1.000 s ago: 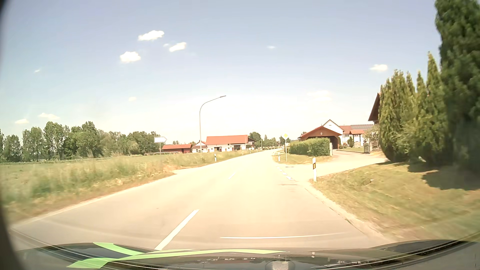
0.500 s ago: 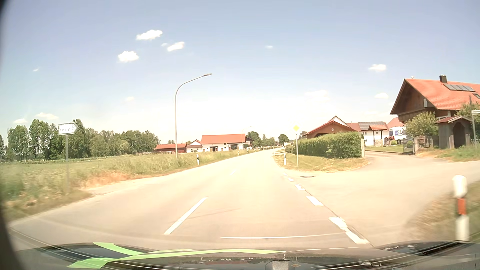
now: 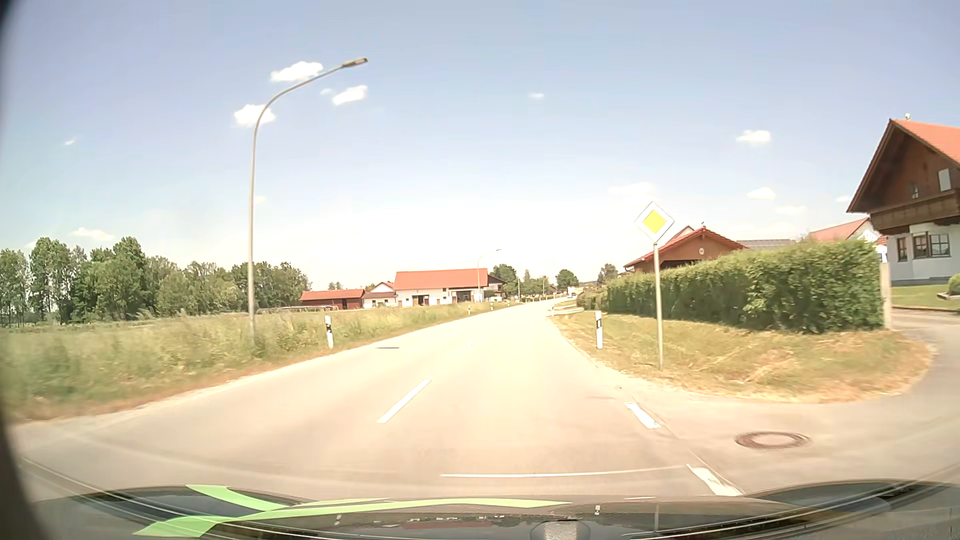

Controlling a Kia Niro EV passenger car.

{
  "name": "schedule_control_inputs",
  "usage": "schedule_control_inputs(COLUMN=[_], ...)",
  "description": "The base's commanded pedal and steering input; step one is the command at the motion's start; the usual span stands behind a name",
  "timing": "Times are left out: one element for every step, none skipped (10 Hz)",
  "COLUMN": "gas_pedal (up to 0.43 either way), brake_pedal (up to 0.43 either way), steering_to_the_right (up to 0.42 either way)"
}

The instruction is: Follow the waypoints while adhering to traffic rules and regulations

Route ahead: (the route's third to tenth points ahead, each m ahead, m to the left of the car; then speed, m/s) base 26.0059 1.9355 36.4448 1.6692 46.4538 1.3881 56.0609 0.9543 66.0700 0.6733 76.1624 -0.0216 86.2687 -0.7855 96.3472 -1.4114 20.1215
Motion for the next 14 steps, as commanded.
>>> schedule_control_inputs(gas_pedal=[0.169, 0.169, 0.169, 0.169, 0.150, 0.138, 0.130, 0.138, 0.150, 0.150, 0.150, 0.157, 0.157, 0.157], brake_pedal=[0.000, 0.000, 0.000, 0.000, 0.000, 0.000, 0.000, 0.000, 0.000, 0.000, 0.000, 0.000, 0.000, 0.000], steering_to_the_right=[0.000, 0.000, 0.000, 0.000, 0.001, 0.001, 0.001, 0.001, 0.001, 0.002, 0.002, 0.001, 0.001, 0.002])
